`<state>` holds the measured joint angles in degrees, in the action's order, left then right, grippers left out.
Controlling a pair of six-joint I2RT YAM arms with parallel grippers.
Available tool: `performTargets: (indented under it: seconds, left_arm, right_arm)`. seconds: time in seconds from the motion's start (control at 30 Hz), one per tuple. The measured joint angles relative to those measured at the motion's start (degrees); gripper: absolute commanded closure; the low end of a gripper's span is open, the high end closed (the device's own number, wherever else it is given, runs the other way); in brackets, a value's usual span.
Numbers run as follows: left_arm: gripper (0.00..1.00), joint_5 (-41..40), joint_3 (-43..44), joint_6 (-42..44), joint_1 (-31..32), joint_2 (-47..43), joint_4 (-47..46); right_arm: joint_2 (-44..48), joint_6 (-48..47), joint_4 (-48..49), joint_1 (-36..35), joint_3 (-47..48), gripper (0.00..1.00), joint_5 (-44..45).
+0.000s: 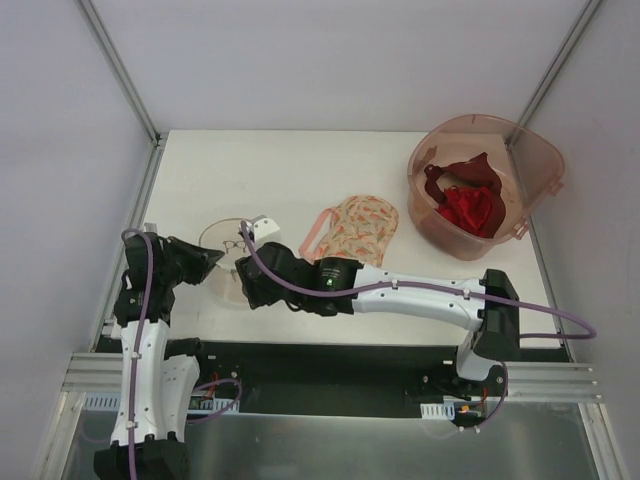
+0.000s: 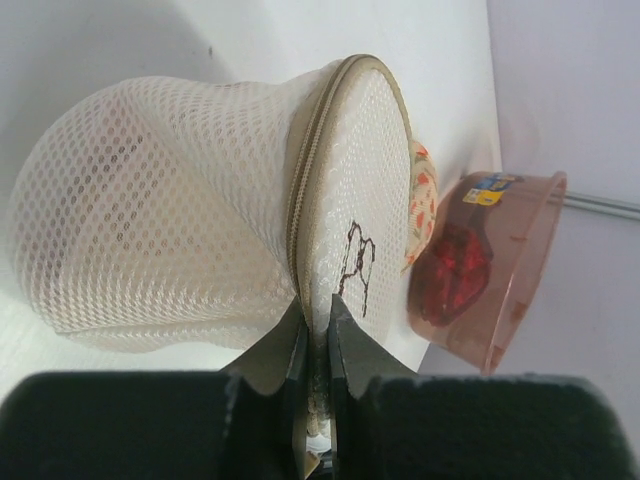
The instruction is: Unzip the laundry bag and remove the bra
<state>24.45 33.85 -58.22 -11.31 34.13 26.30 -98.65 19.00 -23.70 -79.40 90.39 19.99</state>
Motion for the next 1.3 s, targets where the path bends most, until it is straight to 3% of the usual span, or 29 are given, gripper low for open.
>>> performTargets:
  seconds: [0.2, 0.37, 0.6, 0.9, 1.1, 1.3]
  left_arm:
    - [1.00, -2.6, 7.7, 0.4, 0.0, 7.4, 6.4]
    - [1.00, -7.0, 10.2, -4.7, 4.3, 12.6, 7.1]
    - [1.00, -11.8, 12.7, -9.9, 14.3, 16.2, 7.4]
    - [1.00, -11.5, 13.4, -10.5, 14.7, 18.9, 7.5]
    - [1.00, -10.5, 15.4, -10.8, 14.7, 18.9, 7.5]
    - [1.00, -8.5, 15.5, -11.2, 14.7, 16.3, 7.5]
  right_arm:
    - [4.2, 0.3, -0.2, 2.5, -6.6, 0.24, 3.8]
    - [10.8, 0.2, -1.2, 9.0, -13.6, 0.24, 5.3]
    - [14.8, -1.7, -0.5, 11.8, -14.0, 0.29, 4.8]
    - [11.8, -1.9, 3.6, 10.1, -12.6, 0.31, -0.5]
    - [9.7, -1.2, 6.2, 5.2, -12.5, 0.30, 3.1]
    - [9.7, -2.1, 9.1, 5.2, -13.3, 0.30, 7.4]
